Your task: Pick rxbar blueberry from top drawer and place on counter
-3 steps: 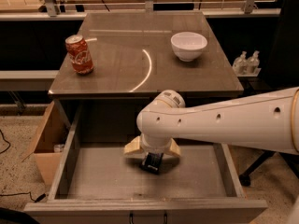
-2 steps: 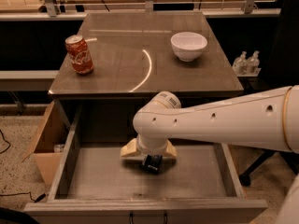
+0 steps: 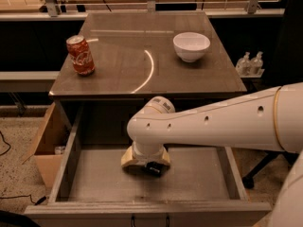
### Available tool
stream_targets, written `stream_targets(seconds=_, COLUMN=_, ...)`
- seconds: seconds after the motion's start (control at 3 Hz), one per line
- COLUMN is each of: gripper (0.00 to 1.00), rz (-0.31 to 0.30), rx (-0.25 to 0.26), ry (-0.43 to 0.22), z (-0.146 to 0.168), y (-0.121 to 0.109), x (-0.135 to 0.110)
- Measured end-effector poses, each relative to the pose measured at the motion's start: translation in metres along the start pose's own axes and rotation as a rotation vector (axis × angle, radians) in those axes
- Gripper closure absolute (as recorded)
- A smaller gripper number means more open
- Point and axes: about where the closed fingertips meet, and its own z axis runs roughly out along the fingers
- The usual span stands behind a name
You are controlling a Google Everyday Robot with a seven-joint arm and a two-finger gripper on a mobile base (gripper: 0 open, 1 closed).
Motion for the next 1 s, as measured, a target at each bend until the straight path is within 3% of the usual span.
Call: stream_targets(seconds=1.0, gripper=0.87, rz=-0.015, rx=-0.002, ry=0.009, z=-0.009, y=0.011, x=0.003)
